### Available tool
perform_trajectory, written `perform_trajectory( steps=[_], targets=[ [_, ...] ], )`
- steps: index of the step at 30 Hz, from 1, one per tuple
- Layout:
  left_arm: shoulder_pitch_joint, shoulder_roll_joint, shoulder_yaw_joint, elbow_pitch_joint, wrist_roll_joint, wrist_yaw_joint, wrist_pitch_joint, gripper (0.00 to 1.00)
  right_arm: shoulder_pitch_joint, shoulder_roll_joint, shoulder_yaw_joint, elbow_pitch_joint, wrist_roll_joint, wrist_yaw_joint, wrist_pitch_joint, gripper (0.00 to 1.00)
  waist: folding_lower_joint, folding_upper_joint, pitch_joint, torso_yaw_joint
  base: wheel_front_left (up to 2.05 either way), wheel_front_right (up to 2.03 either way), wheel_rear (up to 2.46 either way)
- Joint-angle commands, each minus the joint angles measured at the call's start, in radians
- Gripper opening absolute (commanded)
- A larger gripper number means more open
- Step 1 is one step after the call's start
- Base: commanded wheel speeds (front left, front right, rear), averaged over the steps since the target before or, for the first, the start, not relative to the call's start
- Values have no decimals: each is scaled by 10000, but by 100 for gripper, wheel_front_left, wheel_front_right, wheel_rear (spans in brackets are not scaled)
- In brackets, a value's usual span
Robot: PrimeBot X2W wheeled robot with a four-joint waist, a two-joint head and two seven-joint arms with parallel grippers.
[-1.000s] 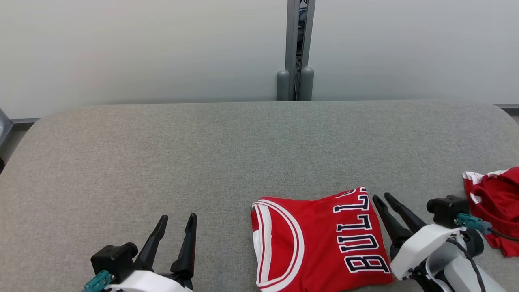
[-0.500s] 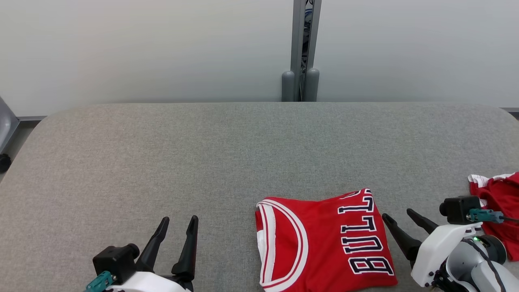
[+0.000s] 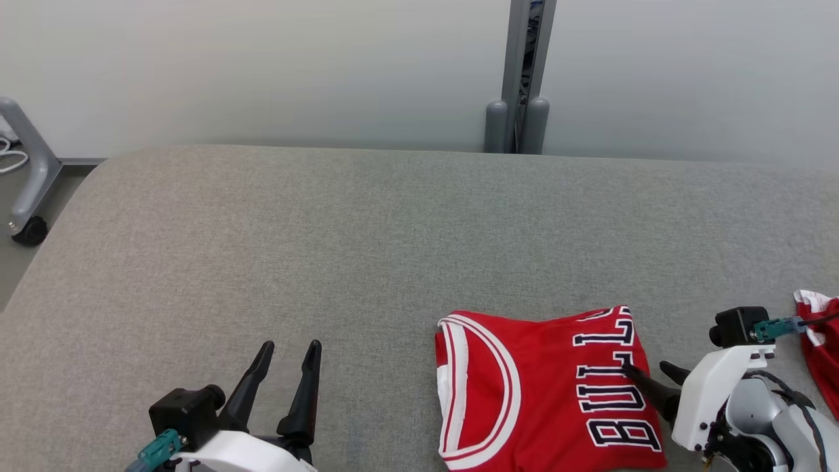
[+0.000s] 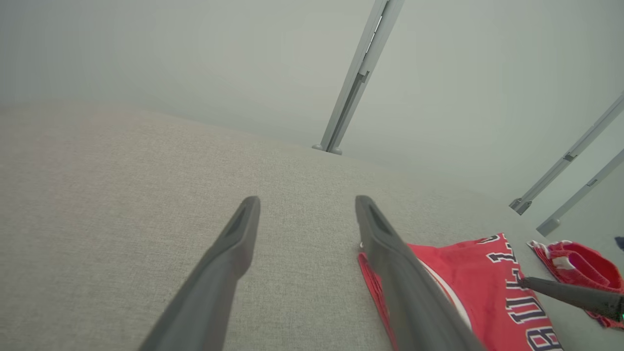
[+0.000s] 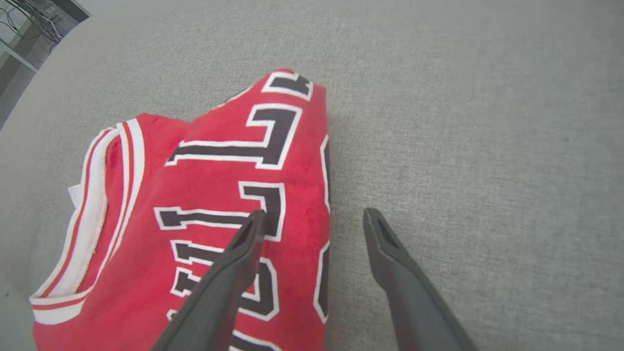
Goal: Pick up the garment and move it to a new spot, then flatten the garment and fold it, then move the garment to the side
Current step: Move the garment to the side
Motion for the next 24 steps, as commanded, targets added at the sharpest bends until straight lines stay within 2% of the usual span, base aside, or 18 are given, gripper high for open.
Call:
perform_trajectory(
  steps=[1, 10, 12, 15, 16, 24],
  targets=[
    [-122, 61, 32, -22, 56, 45, 14, 100, -135, -18, 1, 110, 96, 1, 95, 100, 0, 0, 68, 101, 0, 0, 0],
    [-256, 67, 61, -29, 60, 29, -21, 100, -691, 123, 392, 1150, 1084, 1, 791, 100, 0, 0, 305, 453, 0, 0, 0],
    [-265, 55, 64, -27, 68, 33, -26, 100, -770, 97, 567, 1119, 1317, 1, 851, 47, 0, 0, 352, 498, 0, 0, 0],
    [-252, 47, 101, -41, 66, 73, -62, 100, -891, -103, 867, 963, 1500, 1, 789, 26, 0, 0, 399, 507, 0, 0, 0],
    [-236, 50, 116, -42, 65, 86, -69, 100, -949, -210, 979, 884, 1476, 1, 714, 0, 0, 0, 407, 491, 0, 0, 0],
    [-120, -13, 148, -54, 75, 58, -149, 100, -1357, -904, 1472, 519, 1605, -1, 466, 0, 0, 0, 329, 27, 0, 0, 0]
  ],
)
